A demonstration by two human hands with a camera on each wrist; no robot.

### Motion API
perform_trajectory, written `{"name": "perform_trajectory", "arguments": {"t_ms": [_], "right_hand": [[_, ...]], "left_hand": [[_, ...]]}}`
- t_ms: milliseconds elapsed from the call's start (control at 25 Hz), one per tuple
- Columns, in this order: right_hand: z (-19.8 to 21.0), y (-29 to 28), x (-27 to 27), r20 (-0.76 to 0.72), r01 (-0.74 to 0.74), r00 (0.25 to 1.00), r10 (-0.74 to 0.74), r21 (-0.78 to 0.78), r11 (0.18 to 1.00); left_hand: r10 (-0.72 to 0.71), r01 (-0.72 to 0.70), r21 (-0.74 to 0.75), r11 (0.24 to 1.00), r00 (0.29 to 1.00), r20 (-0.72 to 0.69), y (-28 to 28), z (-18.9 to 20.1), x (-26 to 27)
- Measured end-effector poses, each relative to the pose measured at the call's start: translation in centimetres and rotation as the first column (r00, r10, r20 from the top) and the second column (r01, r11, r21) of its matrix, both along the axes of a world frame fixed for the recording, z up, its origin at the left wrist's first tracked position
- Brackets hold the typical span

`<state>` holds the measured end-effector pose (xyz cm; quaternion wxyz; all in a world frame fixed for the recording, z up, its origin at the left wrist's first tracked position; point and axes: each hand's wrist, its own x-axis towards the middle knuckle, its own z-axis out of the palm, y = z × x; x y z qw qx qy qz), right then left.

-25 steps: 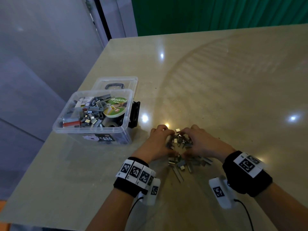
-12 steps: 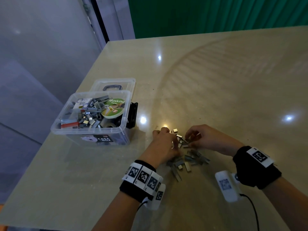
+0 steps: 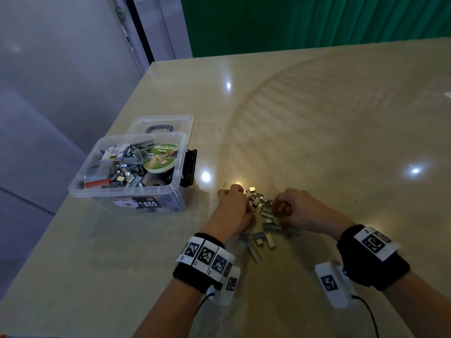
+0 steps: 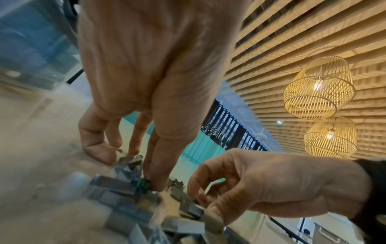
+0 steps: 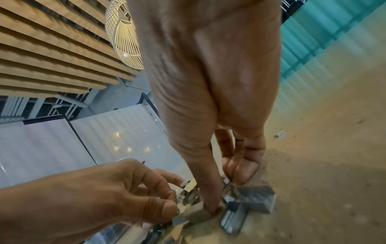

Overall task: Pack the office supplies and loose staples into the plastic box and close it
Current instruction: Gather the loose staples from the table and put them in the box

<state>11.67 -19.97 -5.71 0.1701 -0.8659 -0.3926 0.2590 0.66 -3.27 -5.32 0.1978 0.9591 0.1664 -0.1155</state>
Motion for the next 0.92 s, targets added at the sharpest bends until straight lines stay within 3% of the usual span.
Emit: {"name": "perform_trajectory", "arguments": {"t_ms": [80, 200, 320, 520, 680, 800, 920], "right_hand": [[-0.3, -0.1, 0.1, 0.017, 0.003, 1.000, -0.003, 0.013, 1.000], [-0.5, -0.2, -0.1, 0.038, 0.014, 0.999, -0.016, 0.063, 0.998], [-0.6, -0.3, -0.3, 0.014, 0.048, 0.999, -0.050, 0.127, 0.991], [0.0, -0.6, 0.2, -0.055, 0.156, 0.988, -0.147, 0.243, 0.957], [0.6, -0.3, 1.1, -0.112, 0.275, 0.961, -0.253, 0.294, 0.915], [0.4, 0.5, 1.2, -0.013, 0.204, 0.979, -0.205, 0.193, 0.960], [0.0, 1.5, 0.5, 0.045, 0.117, 0.991, -0.123, 0.109, 0.987]], "left_hand": [[0.020, -0.019, -0.042, 0.999, 0.999, 0.030, 0.3, 0.0, 0.2], [0.141, -0.086, -0.271, 0.959, 0.971, 0.191, 0.9, 0.2, 0.1], [0.226, -0.118, -0.325, 0.938, 0.921, 0.317, 1.1, 0.3, -0.5], [0.299, -0.111, -0.476, 0.873, 0.891, 0.341, 0.9, 0.3, -1.1], [0.261, -0.112, -0.392, 0.913, 0.899, 0.351, 1.8, -0.3, -1.1], [0.195, -0.124, -0.232, 0.965, 0.930, 0.313, 2.4, -1.0, -0.8], [0.194, -0.151, -0.170, 0.974, 0.941, 0.277, 2.4, -1.5, -0.1]]}}
